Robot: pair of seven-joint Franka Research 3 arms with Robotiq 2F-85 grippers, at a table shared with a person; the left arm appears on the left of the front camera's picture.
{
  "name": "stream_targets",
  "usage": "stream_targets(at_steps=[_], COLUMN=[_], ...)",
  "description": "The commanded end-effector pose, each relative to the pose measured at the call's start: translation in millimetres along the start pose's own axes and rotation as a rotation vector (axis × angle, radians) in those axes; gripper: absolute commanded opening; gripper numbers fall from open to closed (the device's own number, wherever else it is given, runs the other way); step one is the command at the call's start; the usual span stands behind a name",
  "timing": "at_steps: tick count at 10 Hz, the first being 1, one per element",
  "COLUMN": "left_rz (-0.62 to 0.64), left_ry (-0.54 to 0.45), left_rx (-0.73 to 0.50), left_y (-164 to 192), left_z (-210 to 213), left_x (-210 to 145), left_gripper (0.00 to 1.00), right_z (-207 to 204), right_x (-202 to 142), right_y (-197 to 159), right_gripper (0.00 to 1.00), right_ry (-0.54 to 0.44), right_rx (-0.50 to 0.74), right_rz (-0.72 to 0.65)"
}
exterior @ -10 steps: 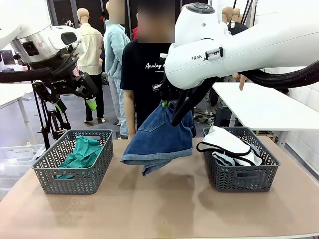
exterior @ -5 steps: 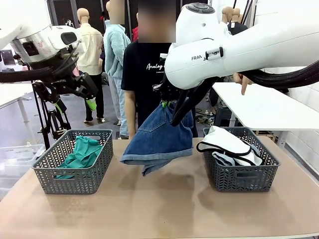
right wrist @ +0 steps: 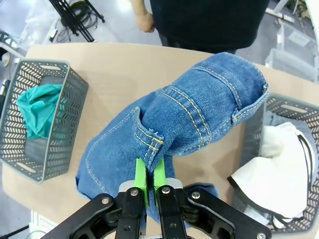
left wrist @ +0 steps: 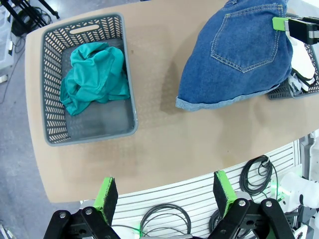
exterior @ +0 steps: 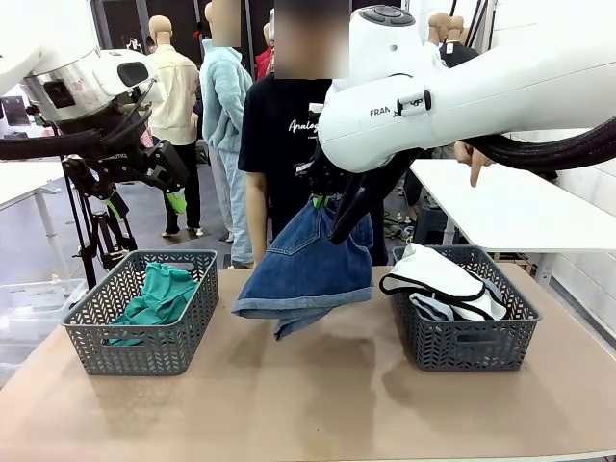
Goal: Sort the tops and bottoms.
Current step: Sort the clothes according to human instructions.
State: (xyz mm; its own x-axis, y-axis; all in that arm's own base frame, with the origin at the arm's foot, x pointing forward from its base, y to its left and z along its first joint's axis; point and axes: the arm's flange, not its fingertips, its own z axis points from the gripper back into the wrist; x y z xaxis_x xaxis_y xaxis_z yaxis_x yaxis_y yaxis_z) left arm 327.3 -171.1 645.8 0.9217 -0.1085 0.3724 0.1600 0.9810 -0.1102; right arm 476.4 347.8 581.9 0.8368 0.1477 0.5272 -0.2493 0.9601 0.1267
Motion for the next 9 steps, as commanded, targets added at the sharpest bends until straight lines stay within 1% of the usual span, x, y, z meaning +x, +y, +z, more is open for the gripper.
stream_targets(at_steps=[1,2,4,6,9], left_rz=[-0.006,-0.006,-0.006,-0.006,-0.006], left_ry=[0.002,0.002,0.002,0.002,0.002], left_rx=[-0.016,-0.016,-0.016,-0.016,-0.016], left_y=[3,3,3,3,3], left_z=[1,1,1,1,1], left_x=[0,0,0,0,0], left_gripper=[1.00,1.00,1.00,1.00,1.00], right_z=[0,17,68,108,153], right_x=[0,3,11,14,9], right_y=[0,0,-18,-51,-107], right_gripper=[0.00,0.00,0.00,0.00,0.00], right_ry=[0.000,-0.007,-0.067,-0.128,-0.192], right_rx=[0.000,-0.042,-0.086,-0.138,-0.202], right_rz=[0.000,0.042,0.042,-0.007,-0.108])
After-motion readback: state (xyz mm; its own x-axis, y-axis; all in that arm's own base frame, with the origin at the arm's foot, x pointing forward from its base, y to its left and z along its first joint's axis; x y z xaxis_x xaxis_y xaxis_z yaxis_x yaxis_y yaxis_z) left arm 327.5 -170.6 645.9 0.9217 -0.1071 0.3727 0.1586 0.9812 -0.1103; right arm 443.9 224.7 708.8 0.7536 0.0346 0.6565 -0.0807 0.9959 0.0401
